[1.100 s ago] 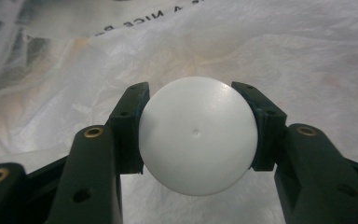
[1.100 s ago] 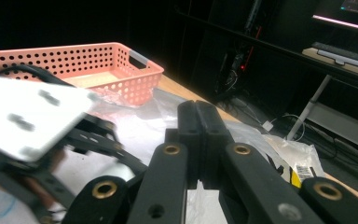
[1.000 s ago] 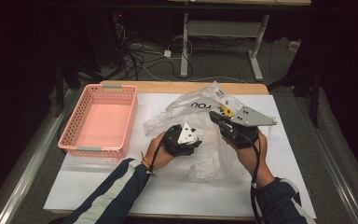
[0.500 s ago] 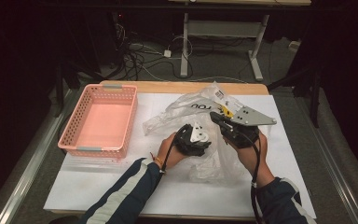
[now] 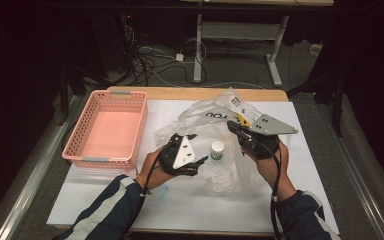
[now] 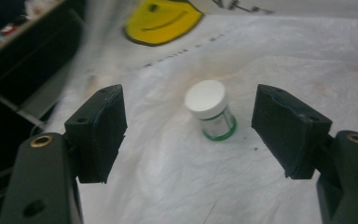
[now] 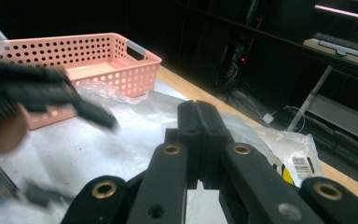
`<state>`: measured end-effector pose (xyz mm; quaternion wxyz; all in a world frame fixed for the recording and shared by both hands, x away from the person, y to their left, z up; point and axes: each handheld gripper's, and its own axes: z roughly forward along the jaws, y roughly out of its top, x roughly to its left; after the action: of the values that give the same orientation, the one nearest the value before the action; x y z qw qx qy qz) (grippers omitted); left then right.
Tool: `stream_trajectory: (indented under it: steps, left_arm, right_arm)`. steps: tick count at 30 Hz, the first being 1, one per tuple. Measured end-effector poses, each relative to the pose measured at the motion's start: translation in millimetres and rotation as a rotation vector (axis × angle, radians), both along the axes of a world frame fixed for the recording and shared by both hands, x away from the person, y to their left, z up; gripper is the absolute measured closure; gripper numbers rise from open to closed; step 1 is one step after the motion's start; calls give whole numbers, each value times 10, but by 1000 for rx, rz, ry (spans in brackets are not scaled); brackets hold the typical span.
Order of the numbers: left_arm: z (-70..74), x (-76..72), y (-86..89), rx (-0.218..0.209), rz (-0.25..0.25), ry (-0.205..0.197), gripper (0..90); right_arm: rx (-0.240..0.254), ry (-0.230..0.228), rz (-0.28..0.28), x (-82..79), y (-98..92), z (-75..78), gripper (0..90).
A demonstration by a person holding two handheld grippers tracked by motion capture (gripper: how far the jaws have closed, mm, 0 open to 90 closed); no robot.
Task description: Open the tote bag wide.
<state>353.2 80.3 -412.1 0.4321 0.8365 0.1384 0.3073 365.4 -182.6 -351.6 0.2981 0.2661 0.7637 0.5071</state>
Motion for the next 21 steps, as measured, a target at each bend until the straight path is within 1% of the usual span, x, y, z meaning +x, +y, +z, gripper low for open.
stream_trajectory:
  steps: [1, 2, 3, 5, 6, 8, 10, 12, 13, 16, 18, 21]
  left_arm:
    - [43, -25, 95, -18, 23, -16, 254]
    - [62, -31, 150, -28, 41, -22, 222]
    - [81, -31, 223, -35, 62, -27, 213]
    - [109, -3, 361, -60, 97, -3, 205]
    - [117, 12, 413, -71, 118, 3, 182]
    - [118, 31, 495, -63, 145, -12, 170]
    - [94, 64, 544, -70, 167, 19, 170]
    - [62, 90, 536, -51, 175, 31, 170]
    - [46, 108, 522, -46, 173, 43, 170]
    - [-1, 139, 444, -16, 169, 54, 170]
    - [-34, 165, 391, -1, 172, 69, 171]
    - [-105, 235, 328, 22, 177, 120, 175]
  right_arm:
    - [1, 0, 0, -2, -3, -1, 900]
    - [-2, 2, 0, -6, -7, -3, 900]
    - [-2, 3, 2, -8, -10, -4, 900]
    - [-5, 4, 2, -22, -21, -3, 900]
    - [-7, 5, 1, -32, -30, -1, 900]
    - [-14, 0, 4, -54, -54, 4, 900]
    - [-20, -11, 6, -79, -93, 6, 900]
    - [-21, -9, 8, -95, -137, 8, 900]
    - [-21, -7, 8, -101, -160, 10, 900]
    - [-17, -1, 2, -115, -235, 17, 900]
    - [-17, 0, -4, -129, -283, 29, 900]
    - [-5, -4, -13, -138, -344, 50, 900]
